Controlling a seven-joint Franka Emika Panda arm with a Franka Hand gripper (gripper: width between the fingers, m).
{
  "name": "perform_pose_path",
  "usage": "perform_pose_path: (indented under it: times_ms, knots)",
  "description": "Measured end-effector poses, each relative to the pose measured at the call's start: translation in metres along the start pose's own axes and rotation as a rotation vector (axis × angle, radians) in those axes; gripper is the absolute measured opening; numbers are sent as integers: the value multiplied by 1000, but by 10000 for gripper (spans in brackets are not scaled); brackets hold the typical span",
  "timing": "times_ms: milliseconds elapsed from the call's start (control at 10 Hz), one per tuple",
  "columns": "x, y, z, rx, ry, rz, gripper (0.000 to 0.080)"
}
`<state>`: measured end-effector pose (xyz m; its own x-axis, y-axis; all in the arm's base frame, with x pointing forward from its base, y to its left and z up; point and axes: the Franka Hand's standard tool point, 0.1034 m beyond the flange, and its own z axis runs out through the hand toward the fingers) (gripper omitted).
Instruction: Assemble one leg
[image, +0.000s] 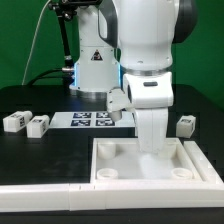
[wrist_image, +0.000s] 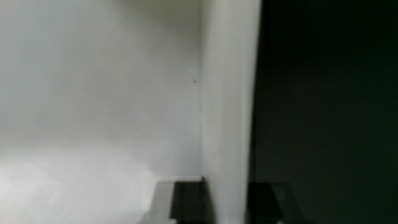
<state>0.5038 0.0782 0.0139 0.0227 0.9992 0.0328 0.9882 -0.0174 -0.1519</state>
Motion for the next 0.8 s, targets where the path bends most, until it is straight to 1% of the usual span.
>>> perform_pose_path:
  times_ms: [300, 600, 700, 800]
  knots:
    - [3, -1, -4, 20, -6, 10, 73]
    - [3, -1, -4, 22, -6, 13, 73]
    - [3, -1, -4, 22, -6, 13, 250]
    - [3, -1, -3, 22, -6, 14, 386]
